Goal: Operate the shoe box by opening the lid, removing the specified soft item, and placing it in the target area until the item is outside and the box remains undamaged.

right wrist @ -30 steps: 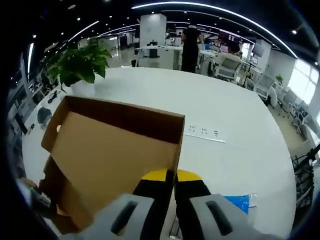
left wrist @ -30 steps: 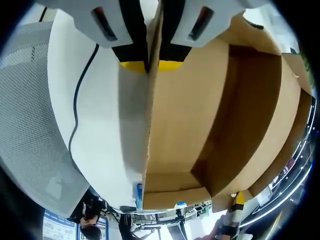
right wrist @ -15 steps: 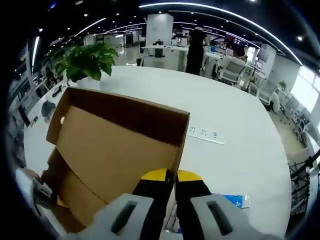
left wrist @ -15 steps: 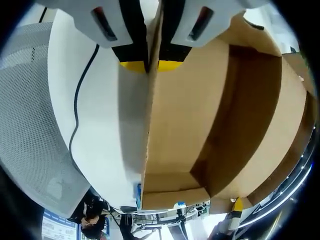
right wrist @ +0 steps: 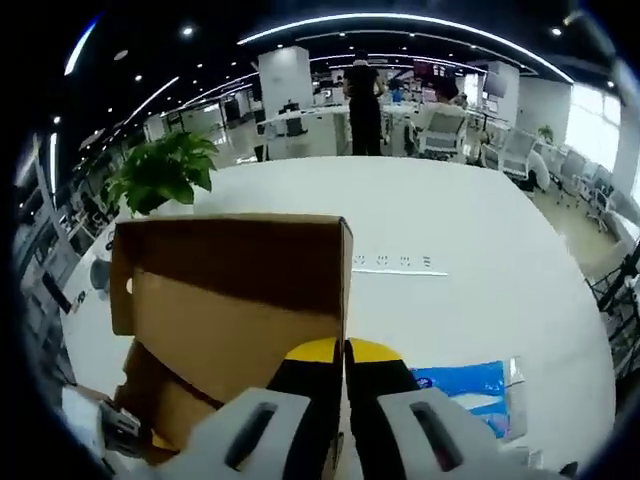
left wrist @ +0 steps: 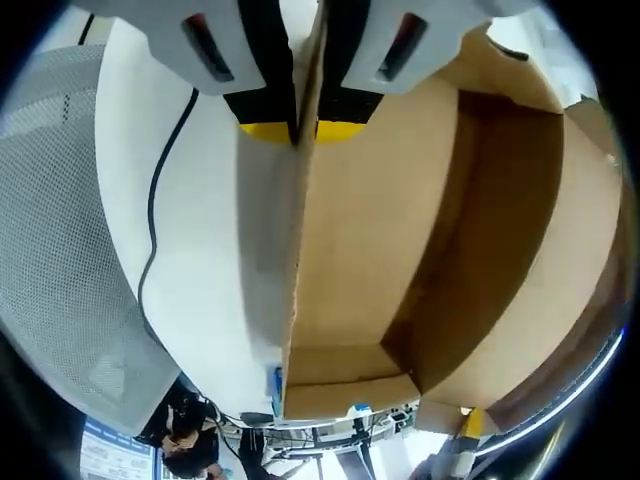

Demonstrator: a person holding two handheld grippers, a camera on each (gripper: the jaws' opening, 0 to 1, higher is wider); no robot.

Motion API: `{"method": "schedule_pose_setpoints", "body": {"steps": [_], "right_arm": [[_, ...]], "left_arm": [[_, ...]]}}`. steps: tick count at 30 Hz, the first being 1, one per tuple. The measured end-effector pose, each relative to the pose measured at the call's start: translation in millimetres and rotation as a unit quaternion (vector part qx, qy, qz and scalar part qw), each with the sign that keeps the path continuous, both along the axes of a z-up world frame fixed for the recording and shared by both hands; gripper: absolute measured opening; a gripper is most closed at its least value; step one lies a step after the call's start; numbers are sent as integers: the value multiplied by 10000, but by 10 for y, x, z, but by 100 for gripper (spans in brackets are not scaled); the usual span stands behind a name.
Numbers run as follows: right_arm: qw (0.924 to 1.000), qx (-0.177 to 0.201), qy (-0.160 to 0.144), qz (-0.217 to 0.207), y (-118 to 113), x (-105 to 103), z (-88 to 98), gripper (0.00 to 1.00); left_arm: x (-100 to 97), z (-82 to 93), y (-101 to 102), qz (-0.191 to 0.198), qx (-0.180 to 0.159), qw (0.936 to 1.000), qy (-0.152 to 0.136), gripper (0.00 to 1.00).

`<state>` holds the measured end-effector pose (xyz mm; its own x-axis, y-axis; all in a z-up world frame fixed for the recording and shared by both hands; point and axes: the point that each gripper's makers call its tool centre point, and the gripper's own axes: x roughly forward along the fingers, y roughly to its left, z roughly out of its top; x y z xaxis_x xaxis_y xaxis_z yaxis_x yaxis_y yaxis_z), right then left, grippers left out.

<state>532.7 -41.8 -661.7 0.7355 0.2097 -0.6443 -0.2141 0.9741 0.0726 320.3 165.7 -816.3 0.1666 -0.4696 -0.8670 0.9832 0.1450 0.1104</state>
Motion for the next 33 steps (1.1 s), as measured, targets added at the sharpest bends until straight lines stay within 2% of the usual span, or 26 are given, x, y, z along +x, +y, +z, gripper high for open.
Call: {"method": "schedule_pose_setpoints", "body": {"steps": [3,10,17,20,24,33], "right_arm": [[9967,-621,-335,394,34,-36,78,0],[9965,-551,-444,441,98,-116,131,0],[9966,-492,-562,339,80,-239,146,0],[9975,-345,-579,219,67,-317,158,0],[9960,-491,-685,284,63,-451,154,0],[9957,-518,-733,234,43,-593,136,0]], "left_arm": [[-2,-1,-2,-20,-5,10000,2,4],[32,0,-6,96,-9,9999,-43,4],[28,-5,-4,96,-9,9999,-36,4],[25,-4,-5,88,-13,10000,-33,4],[21,-3,-3,66,-13,10000,-60,4],[27,10,-3,50,-14,10000,-85,4]]}}
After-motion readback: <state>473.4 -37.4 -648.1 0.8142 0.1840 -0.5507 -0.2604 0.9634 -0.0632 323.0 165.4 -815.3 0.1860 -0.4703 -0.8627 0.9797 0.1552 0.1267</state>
